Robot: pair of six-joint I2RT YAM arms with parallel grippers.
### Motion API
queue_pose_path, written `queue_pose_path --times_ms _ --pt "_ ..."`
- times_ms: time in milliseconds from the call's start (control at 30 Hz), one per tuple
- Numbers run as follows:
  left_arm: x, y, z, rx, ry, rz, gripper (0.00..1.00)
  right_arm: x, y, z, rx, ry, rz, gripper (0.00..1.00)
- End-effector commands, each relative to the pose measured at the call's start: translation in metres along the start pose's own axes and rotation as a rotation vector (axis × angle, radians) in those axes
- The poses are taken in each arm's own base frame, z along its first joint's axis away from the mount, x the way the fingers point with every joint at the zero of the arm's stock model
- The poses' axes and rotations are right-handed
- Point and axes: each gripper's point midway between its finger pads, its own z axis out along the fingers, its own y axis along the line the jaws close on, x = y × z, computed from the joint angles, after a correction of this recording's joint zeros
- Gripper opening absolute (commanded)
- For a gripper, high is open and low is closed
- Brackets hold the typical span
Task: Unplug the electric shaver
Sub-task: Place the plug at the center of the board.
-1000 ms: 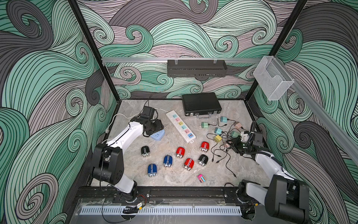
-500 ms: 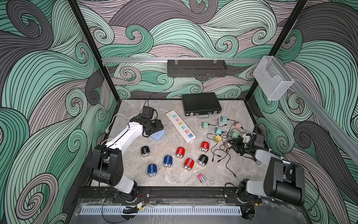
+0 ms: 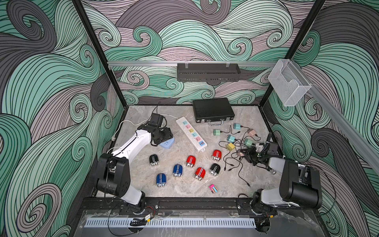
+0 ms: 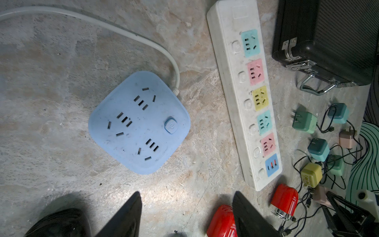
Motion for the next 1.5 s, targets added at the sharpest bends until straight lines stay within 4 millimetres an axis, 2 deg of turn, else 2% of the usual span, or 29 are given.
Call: queue_pose_path --times_ms 0,333,833,1067,1367,1467 --pt "0.002 0.001 -0.007 -0.007 -0.007 0.022 0.7 0.001 0.001 -0.002 -0.003 -0.001 0.004 0.24" --pt "0.001 0.001 -0.006 -0.012 -0.009 0.02 0.7 0.006 0.006 -0.018 0.022 -0.012 -0.035 0.43" --pt "0.001 0.004 -0.008 -0.021 -0.011 0.022 0.7 0.02 -0.01 -0.031 0.107 0.035 -0.005 0.46" --pt "-0.004 0.005 -0.012 -0.037 -0.031 0.029 0.72 0.027 -0.005 -0.049 0.137 0.026 -0.045 0.61" --pt "-0.011 0.007 -0.017 -0.049 -0.049 0.021 0.82 0.032 -0.011 -0.065 0.221 0.019 -0.055 0.69" --pt "-0.014 0.009 -0.021 -0.06 -0.067 0.023 0.88 0.028 -0.01 -0.073 0.241 -0.026 -0.079 0.76"
